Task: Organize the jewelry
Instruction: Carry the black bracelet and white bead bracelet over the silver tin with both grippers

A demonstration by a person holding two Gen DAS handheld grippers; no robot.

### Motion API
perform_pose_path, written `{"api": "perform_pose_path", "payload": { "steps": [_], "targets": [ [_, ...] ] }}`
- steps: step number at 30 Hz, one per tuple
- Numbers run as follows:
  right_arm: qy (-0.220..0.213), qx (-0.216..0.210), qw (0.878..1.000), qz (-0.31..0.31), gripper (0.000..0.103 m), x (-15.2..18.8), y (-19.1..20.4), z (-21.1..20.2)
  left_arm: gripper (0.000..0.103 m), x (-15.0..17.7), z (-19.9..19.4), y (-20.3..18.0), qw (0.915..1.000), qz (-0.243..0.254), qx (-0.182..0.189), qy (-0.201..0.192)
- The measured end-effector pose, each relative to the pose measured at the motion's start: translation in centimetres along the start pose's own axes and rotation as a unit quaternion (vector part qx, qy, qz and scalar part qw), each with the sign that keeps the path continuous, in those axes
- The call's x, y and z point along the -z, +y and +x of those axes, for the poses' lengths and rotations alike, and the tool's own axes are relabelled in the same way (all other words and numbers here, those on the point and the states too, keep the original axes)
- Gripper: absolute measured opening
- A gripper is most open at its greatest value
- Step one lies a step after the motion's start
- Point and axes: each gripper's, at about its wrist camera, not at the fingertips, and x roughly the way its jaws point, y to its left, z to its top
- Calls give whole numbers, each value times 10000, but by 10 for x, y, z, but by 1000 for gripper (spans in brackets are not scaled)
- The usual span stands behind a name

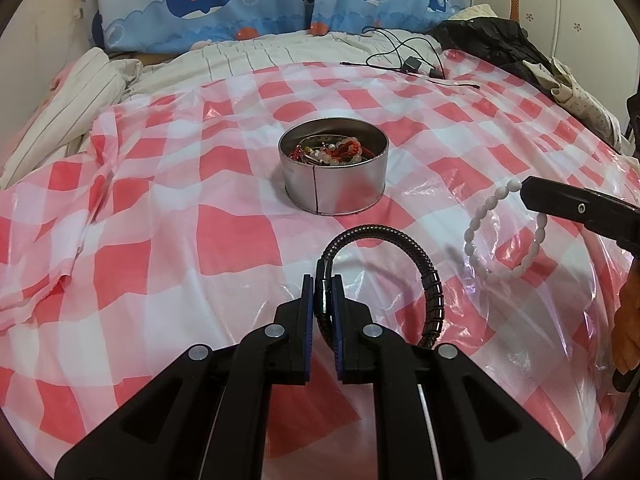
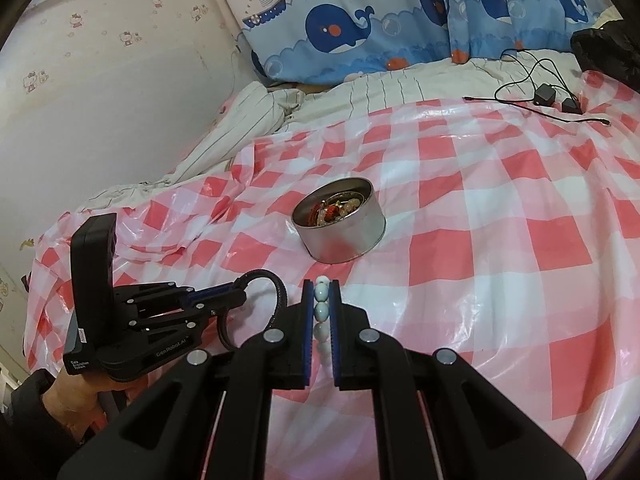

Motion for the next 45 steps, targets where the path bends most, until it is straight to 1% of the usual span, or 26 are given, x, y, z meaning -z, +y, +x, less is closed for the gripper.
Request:
{"api": "perform_pose_path", "payload": {
  "steps": [5, 11, 16, 22, 27, 30, 38, 45],
  "targets": [
    [-12, -15, 10000, -6, 8, -1, 1, 0, 8, 0, -1, 1, 10000, -1, 7, -12],
    [-57, -47, 9999, -77, 8, -5, 7, 3, 8, -6, -7, 9, 9999, -126, 49, -95],
    [-130, -108, 9998, -109, 8, -16, 9, 3, 8, -14, -12, 15, 9996, -238, 86, -161],
    [-255, -138, 9996, -62, 8, -35, 3, 2, 8, -32, -16, 19, 9991, -285, 56, -310],
    [-288, -193, 9994, 13, 8, -45, -2, 5, 8, -41, -11, 24, 9989, -326, 45, -346],
    [-308, -224, 9993, -51, 8, -52, 0, 9, 8, -45, -8, 26, 9987, -360, 42, -356],
    [-498, -355, 9978, -262, 8, -85, 6, 17, 8, -72, 1, 29, 9981, -353, 36, -495],
    [-464, -461, 9975, -279, 8, -104, 4, 33, 8, -93, 21, 26, 9980, -351, 99, -515]
  ]
}}
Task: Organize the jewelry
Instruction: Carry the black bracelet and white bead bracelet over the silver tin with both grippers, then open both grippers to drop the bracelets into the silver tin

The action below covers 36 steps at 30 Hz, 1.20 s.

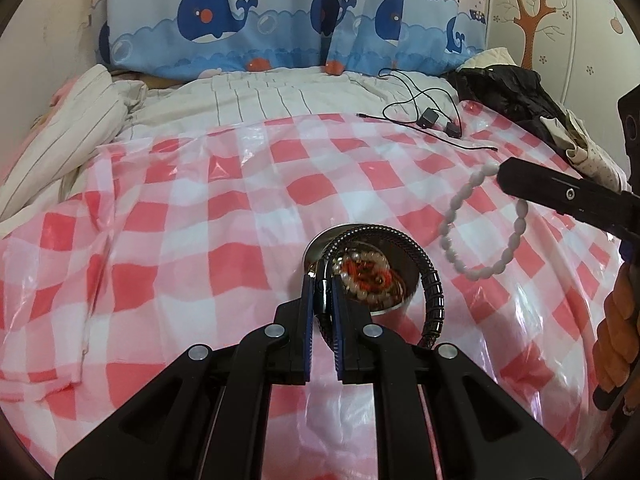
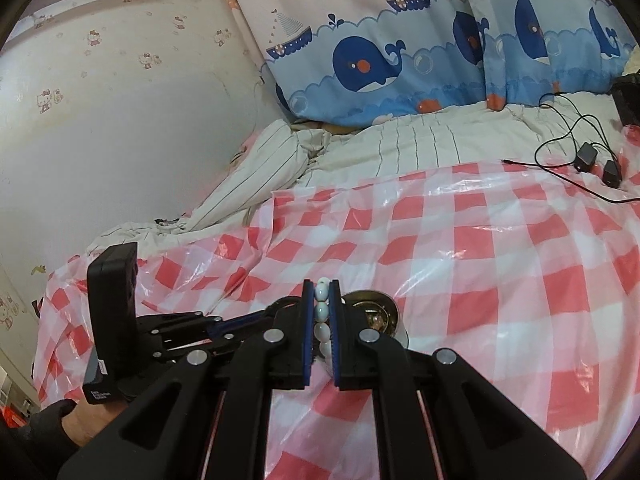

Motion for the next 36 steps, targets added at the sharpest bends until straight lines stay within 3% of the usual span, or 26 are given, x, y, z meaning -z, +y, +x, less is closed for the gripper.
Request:
{"api": "perform_pose_path", "payload": {
  "steps": [15, 22, 24, 25, 27, 28, 33, 36],
  "targets": [
    [98, 32, 9999, 56, 8, -12, -14, 29, 8, -15, 60, 0, 9995, -140, 97, 270],
    [145, -225, 9995, 138, 8, -20, -9, 49, 14, -20, 83, 1, 9982, -34, 46, 604],
    [239, -477, 9970, 564, 8, -18, -20, 56, 15, -19, 76, 2, 9983, 9, 39, 576],
    [387, -403, 9958, 721, 11, -16, -26, 62, 15, -18, 72, 3, 9984, 19, 38, 560],
    [1010, 234, 9925, 644, 28, -6, -37, 84, 23, -15, 59, 5, 9986, 82, -200, 482],
    [1035, 611, 9909, 606, 28, 1, -43, 86, 26, -14, 53, 6, 9987, 84, -198, 453],
    [842, 754, 9915, 646, 28, 10, -48, 59, 35, 1, 15, 13, 9991, 24, -267, 328],
    [744, 776, 9921, 653, 36, 24, -41, 36, 43, 18, -4, 9, 9991, 1, -284, 321]
  ]
}}
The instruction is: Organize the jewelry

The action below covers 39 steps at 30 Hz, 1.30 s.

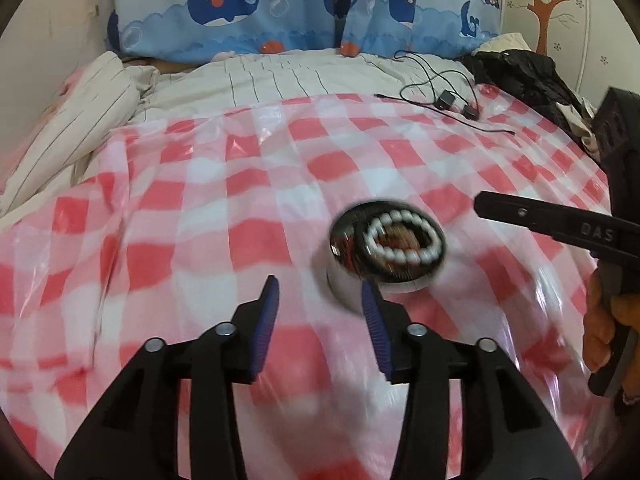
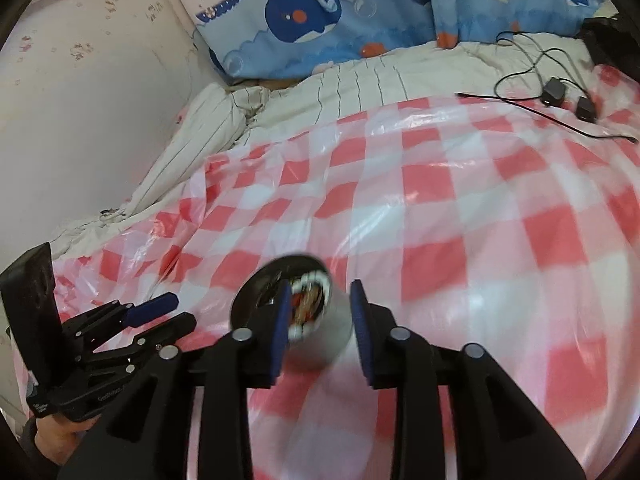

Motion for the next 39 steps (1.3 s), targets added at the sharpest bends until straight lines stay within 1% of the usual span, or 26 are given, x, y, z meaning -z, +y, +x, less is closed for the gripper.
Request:
{"api": "perform_pose_path", "payload": {
  "steps": [1, 2, 3, 5, 8, 9, 10, 12, 15, 17, 18, 20, 22, 24, 29, 36, 39],
  "targets": [
    [-3, 18, 10000, 4, 38, 12, 0, -7, 46, 10, -6, -3, 10000, -8, 32, 36],
    [31, 67, 10000, -40, 38, 23, 1, -12, 50, 18, -10, -6, 10000, -1, 61, 70],
    [70, 178, 9997, -139, 38, 31, 3, -14, 51, 25, -13, -8, 9999, 15, 77, 97],
    [62, 367, 9989, -294, 38, 37, 10, -16, 54, 44, -23, -13, 9998, 73, 85, 186],
    [24, 293, 9991, -309, 38, 41, 19, -21, 57, 67, -37, -15, 9997, 83, 34, 235],
    [6, 291, 9990, -349, 41, 46, 23, -24, 58, 73, -40, -15, 9997, 70, 3, 243],
    [-21, 313, 9986, -423, 47, 54, 27, -30, 59, 80, -44, -14, 9997, 7, -45, 242],
    [5, 482, 9975, -511, 54, 78, 32, -40, 61, 91, -50, -12, 9996, -159, -73, 227],
    [164, 675, 9962, -533, 54, 110, 33, -51, 66, 107, -57, -15, 9991, -324, -165, 219],
    [234, 777, 9955, -499, 54, 124, 34, -56, 74, 113, -59, -19, 9989, -370, -199, 218],
    [237, 837, 9950, -480, 55, 131, 35, -60, 75, 117, -62, -21, 9988, -374, -229, 205],
    [253, 895, 9948, -409, 56, 142, 35, -66, 82, 126, -68, -27, 9987, -356, -316, 190],
    [283, 1002, 9938, -383, 60, 153, 35, -70, 87, 133, -72, -32, 9984, -326, -420, 171],
    [322, 1134, 9922, -409, 60, 164, 34, -70, 89, 138, -75, -36, 9984, -280, -461, 169],
    [274, 1309, 9897, -512, 64, 170, 35, -68, 94, 146, -78, -43, 9980, -216, -578, 123],
    [245, 1455, 9876, -544, 72, 172, 36, -67, 95, 151, -73, -43, 9967, -292, -738, 139],
    [261, 1498, 9867, -566, 74, 172, 37, -67, 95, 152, -74, -41, 9961, -355, -799, 109]
  ]
}}
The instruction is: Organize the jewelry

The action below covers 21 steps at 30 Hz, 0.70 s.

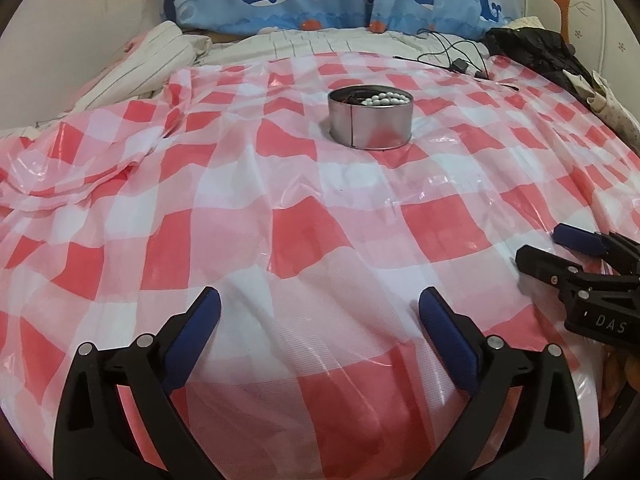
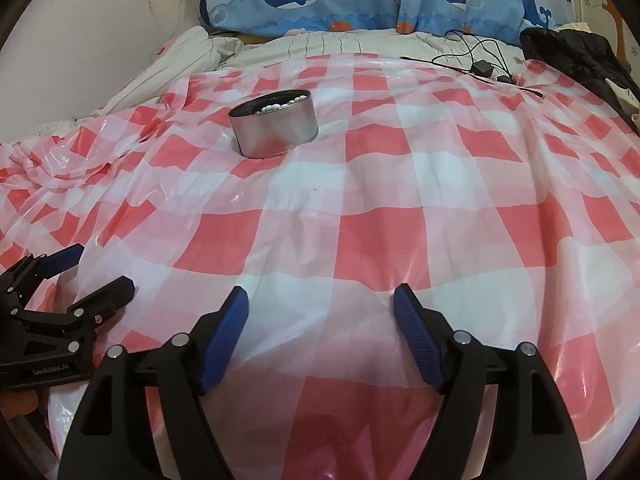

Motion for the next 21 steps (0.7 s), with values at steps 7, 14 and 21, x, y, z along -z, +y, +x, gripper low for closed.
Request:
{"api": "perform_pose_path", "payload": {
  "steps": [7, 14, 21],
  "targets": [
    [96, 26, 9999, -95, 87, 0, 4, 3, 95, 0, 1, 0, 10000, -10, -16, 13],
    [209, 61, 9996, -180, 96, 1, 7, 6, 96, 0, 8, 6, 9997, -167, 123, 153],
    [268, 106, 9993, -235, 96, 1, 9, 7, 96, 1, 13, 9, 9992, -245, 188, 244]
  ]
}}
